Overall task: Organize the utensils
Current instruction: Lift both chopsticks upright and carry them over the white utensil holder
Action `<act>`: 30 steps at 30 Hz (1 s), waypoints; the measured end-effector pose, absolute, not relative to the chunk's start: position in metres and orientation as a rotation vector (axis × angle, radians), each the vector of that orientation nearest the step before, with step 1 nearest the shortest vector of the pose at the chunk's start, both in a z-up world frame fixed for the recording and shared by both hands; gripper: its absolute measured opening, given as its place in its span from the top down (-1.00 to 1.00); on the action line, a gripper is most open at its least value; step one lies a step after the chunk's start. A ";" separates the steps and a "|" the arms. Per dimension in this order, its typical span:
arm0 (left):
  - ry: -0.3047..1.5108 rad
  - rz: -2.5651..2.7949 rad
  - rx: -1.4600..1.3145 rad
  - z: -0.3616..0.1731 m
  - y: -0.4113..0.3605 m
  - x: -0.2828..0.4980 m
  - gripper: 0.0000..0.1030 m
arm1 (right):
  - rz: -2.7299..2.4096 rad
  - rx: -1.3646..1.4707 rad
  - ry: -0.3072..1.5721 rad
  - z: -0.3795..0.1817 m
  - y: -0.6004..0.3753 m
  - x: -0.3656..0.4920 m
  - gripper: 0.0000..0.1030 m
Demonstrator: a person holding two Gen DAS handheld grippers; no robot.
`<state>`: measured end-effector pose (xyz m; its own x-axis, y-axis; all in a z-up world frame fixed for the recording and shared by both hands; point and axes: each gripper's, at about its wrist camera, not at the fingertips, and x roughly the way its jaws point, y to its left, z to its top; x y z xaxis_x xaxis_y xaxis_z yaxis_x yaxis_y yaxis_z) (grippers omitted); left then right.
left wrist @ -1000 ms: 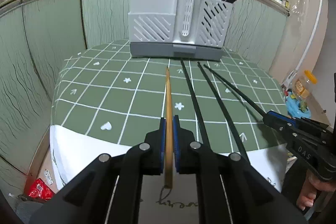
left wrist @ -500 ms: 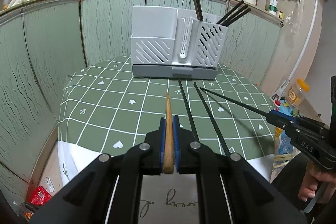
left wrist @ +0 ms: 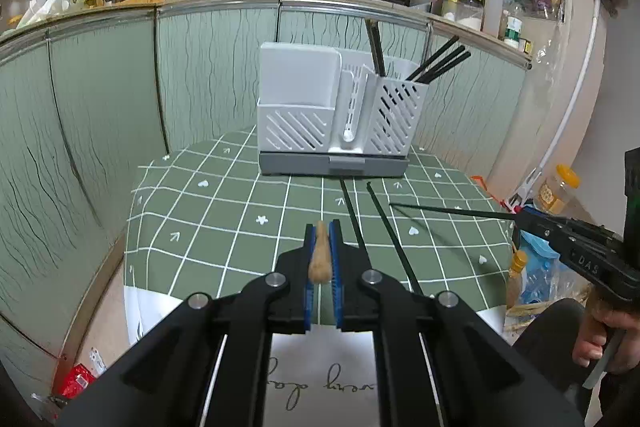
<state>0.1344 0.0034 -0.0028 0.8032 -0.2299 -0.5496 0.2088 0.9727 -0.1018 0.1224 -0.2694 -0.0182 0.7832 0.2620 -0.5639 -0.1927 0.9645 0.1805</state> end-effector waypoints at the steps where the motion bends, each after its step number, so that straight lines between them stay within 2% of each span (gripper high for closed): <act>1: 0.590 -0.236 -0.038 -0.001 0.004 0.134 0.85 | 0.247 0.114 0.617 -0.015 -0.271 0.122 0.88; 30: 0.550 -0.377 -0.056 0.062 0.013 0.144 0.85 | 0.279 0.092 0.481 0.062 -0.284 0.116 0.88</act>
